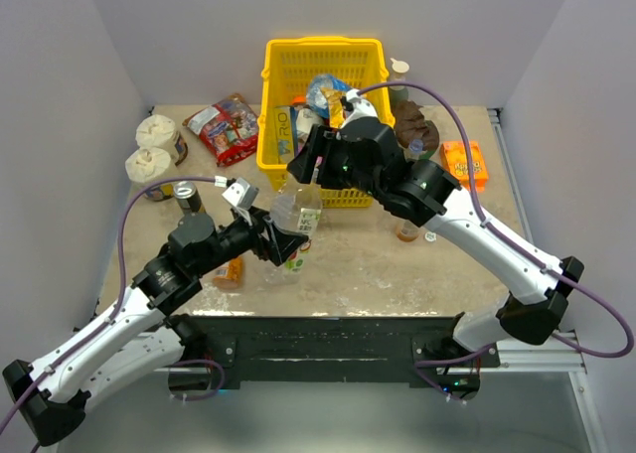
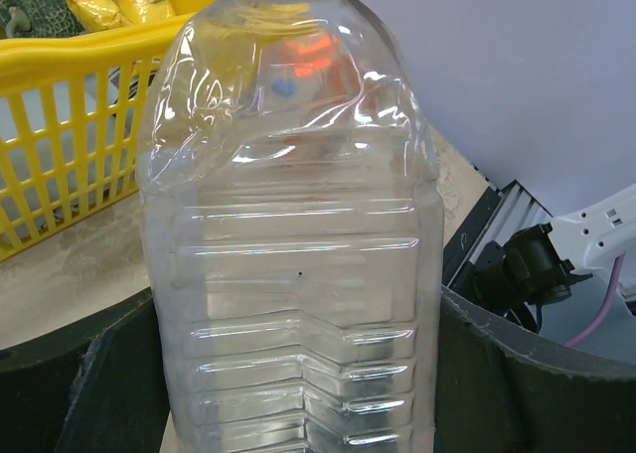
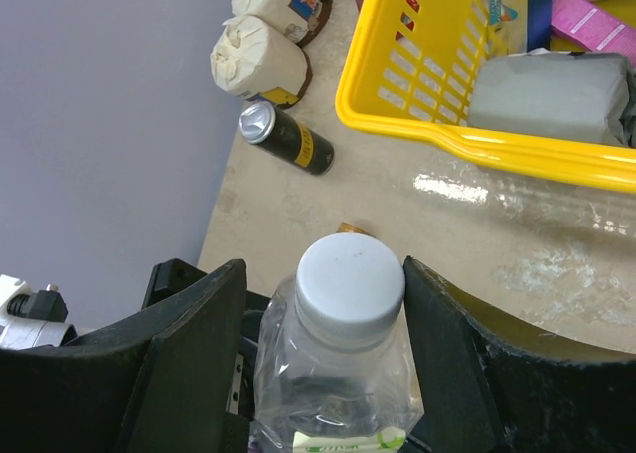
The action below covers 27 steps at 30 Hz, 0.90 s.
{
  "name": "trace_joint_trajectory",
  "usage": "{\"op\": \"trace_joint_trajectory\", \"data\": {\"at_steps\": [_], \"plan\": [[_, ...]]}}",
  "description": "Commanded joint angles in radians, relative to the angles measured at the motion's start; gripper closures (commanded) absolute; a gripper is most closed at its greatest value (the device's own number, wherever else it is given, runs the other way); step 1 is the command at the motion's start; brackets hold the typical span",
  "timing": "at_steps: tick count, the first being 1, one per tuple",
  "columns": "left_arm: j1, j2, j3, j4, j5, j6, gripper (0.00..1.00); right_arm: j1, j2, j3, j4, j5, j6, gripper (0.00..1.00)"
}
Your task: Unscrew the bottle caps
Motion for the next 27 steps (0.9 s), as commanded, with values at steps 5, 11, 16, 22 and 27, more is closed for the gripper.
{"op": "trace_joint_trajectory", "data": {"at_steps": [5, 11, 16, 22, 27], "plan": [[-0.023, 0.003, 0.002, 0.087, 0.016, 0.025, 0.75, 0.005, 0.006, 0.04, 0.027, -0.001, -0.01, 0.37], [-0.024, 0.006, 0.006, 0.091, 0.019, 0.017, 0.75, 0.005, -0.005, 0.012, 0.044, 0.001, -0.018, 0.52], [-0.024, -0.006, -0.023, 0.177, 0.057, -0.019, 0.75, -0.008, -0.03, -0.02, 0.077, -0.019, -0.078, 0.62], [-0.023, 0.006, -0.037, 0.254, 0.172, -0.029, 0.74, -0.129, -0.117, -0.152, 0.229, -0.289, -0.168, 0.7], [0.003, -0.004, -0.063, 0.304, 0.27, -0.047, 0.75, -0.236, -0.158, -0.197, 0.272, -0.516, -0.286, 0.7]]}}
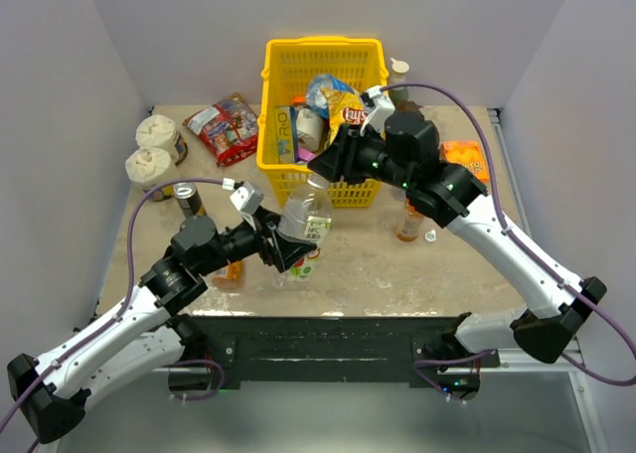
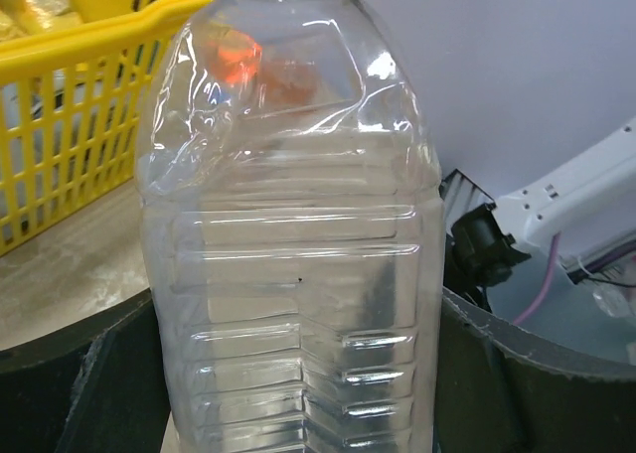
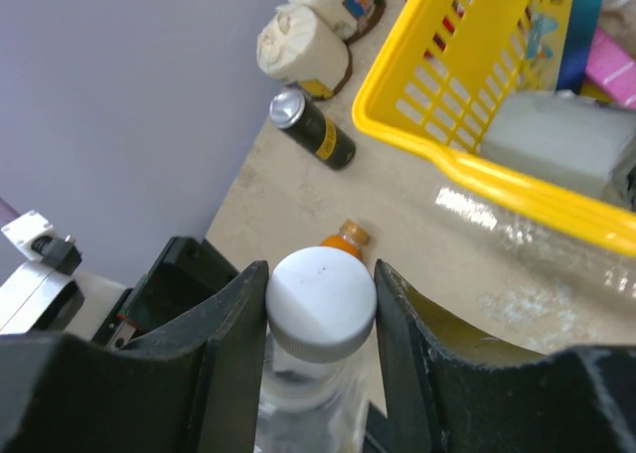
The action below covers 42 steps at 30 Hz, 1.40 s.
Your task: Unscrew the bottle caps
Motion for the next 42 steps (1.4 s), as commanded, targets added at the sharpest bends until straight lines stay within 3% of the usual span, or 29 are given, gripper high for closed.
{"op": "trace_joint_trajectory", "data": {"at_steps": [1, 6, 14, 19, 25, 34, 39, 42], "plan": [[0.039, -0.025, -0.018, 0.201, 0.182, -0.029, 0.75, -0.076, -0.039, -0.015, 0.119, -0.287, -0.15, 0.7], [0.127, -0.022, -0.027, 0.255, 0.307, -0.092, 0.76, -0.095, -0.022, 0.022, 0.085, -0.373, -0.227, 0.71], [0.156, -0.024, -0.042, 0.222, 0.32, -0.087, 0.77, -0.11, -0.043, 0.028, 0.142, -0.282, -0.174, 0.73], [0.158, -0.03, -0.039, 0.199, 0.309, -0.075, 0.78, -0.136, -0.069, 0.048, 0.087, -0.132, -0.138, 0.75], [0.158, -0.054, -0.041, 0.173, 0.274, -0.063, 0.78, -0.288, -0.123, 0.019, -0.03, 0.014, -0.114, 0.78], [0.159, -0.06, -0.032, 0.148, 0.269, -0.049, 0.78, -0.645, -0.195, -0.085, -0.122, 0.095, -0.161, 0.78], [0.159, -0.073, -0.027, 0.136, 0.246, -0.038, 0.78, -0.78, -0.278, -0.274, -0.124, 0.279, -0.154, 0.78], [0.159, -0.071, -0.03, 0.14, 0.24, -0.04, 0.78, -0.78, -0.353, -0.427, -0.124, 0.347, -0.105, 0.78]]}}
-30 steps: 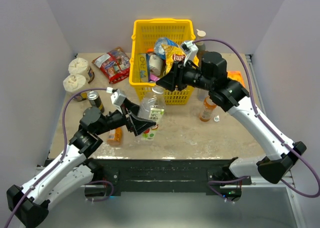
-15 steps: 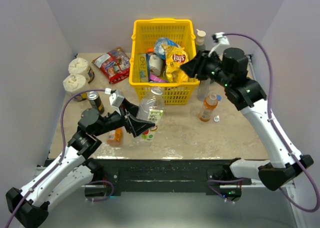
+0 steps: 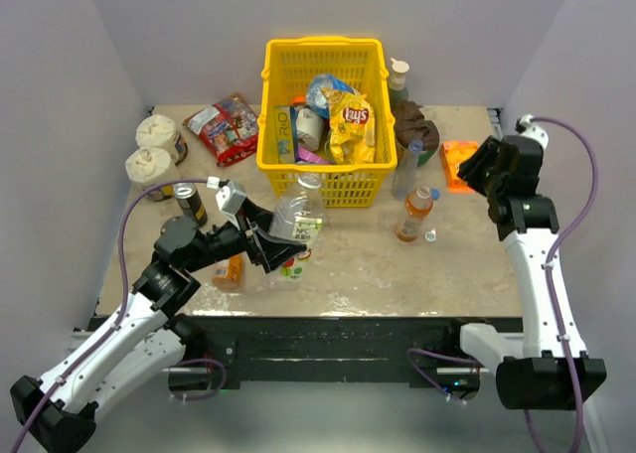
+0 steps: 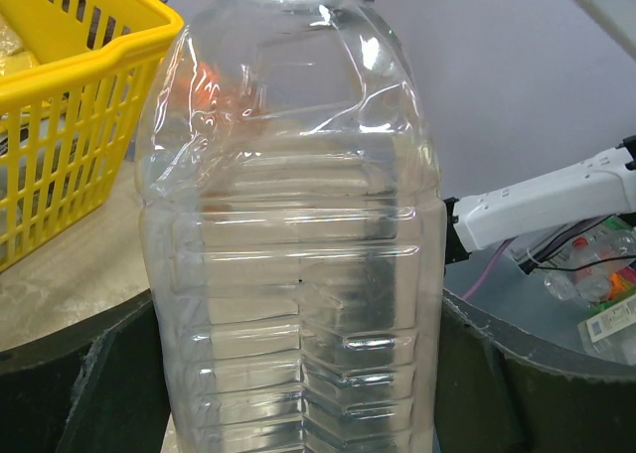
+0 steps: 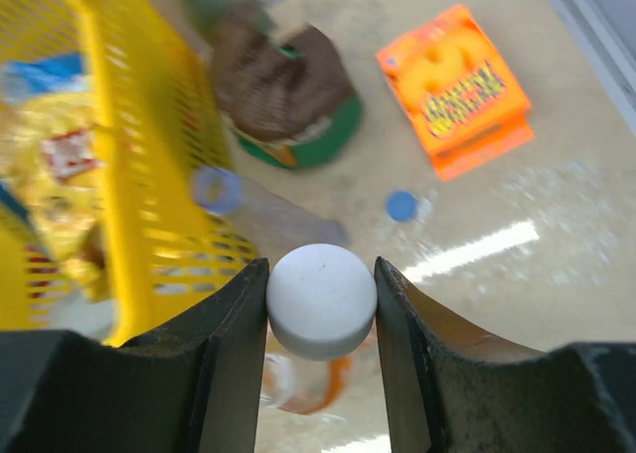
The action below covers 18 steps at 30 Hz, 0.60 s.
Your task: Unscrew the bottle caps
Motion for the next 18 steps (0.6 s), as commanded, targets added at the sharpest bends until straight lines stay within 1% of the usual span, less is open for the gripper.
{"op": "trace_joint_trajectory", "data": {"at_steps": [1, 2, 4, 5, 11, 13, 15, 18], "plan": [[0.01, -0.01, 0.016, 0.035, -0.021, 0.019, 0.78, -0.005, -0.113, -0.17, -0.022, 0.148, 0.048, 0.78], [0.009, -0.01, 0.016, 0.036, -0.018, 0.019, 0.78, -0.005, -0.133, -0.251, -0.017, 0.153, 0.073, 0.78], [0.009, -0.01, 0.016, 0.036, -0.02, 0.02, 0.78, -0.005, -0.177, -0.325, -0.011, 0.168, 0.093, 0.8], [0.01, -0.008, 0.014, 0.038, -0.02, 0.02, 0.78, -0.005, -0.188, -0.392, -0.014, 0.17, 0.102, 0.8], [0.009, -0.001, 0.007, 0.045, -0.009, 0.013, 0.78, 0.004, -0.275, -0.603, -0.025, 0.23, 0.173, 0.8], [0.01, -0.005, 0.005, 0.048, -0.009, 0.011, 0.78, 0.013, -0.282, -0.643, -0.008, 0.231, 0.199, 0.81], [0.009, -0.007, 0.001, 0.048, -0.011, 0.01, 0.78, 0.056, -0.268, -0.672, 0.001, 0.256, 0.245, 0.81], [0.009, -0.008, 0.001, 0.047, -0.014, 0.007, 0.78, 0.137, -0.222, -0.655, -0.011, 0.355, 0.3, 0.81]]}}
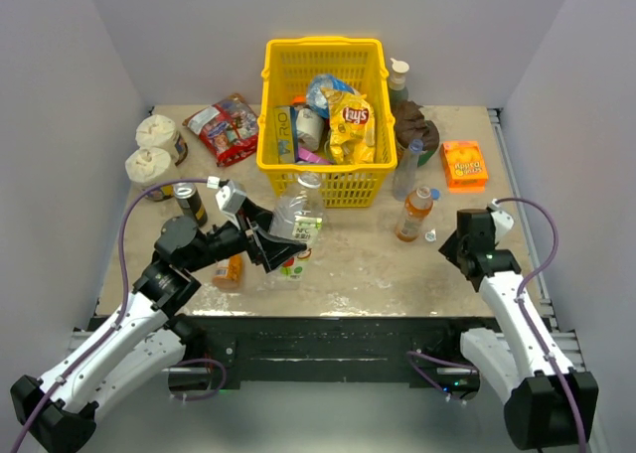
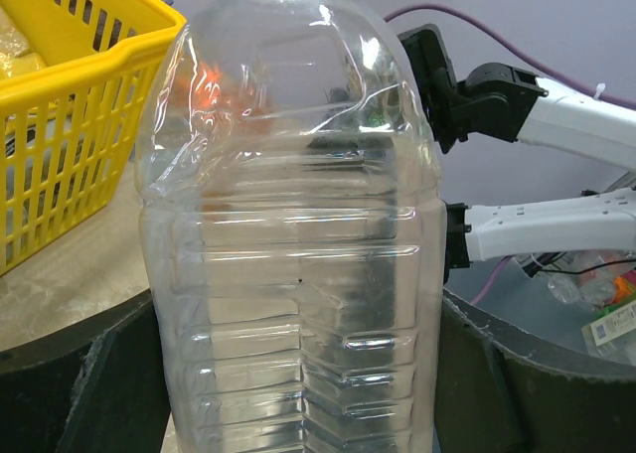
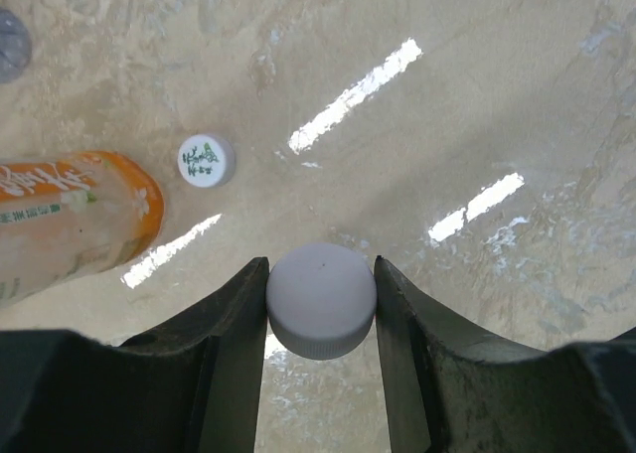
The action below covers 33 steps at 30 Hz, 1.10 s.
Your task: Unscrew the bottle caps
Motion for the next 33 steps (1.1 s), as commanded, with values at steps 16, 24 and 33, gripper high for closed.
{"op": "trace_joint_trajectory", "data": {"at_steps": [16, 24, 33], "plan": [[0.009, -0.047, 0.004, 0.009, -0.035, 0.013, 0.78, 0.243, 0.199, -0.032, 0.017, 0.338, 0.469, 0.8], [0.009, -0.047, 0.005, 0.009, -0.04, 0.015, 0.78, 0.251, 0.286, -0.022, 0.038, 0.347, 0.474, 0.78], [0.009, -0.055, 0.01, 0.018, -0.05, 0.018, 0.78, 0.254, 0.47, 0.063, -0.008, 0.348, 0.48, 0.73]]}}
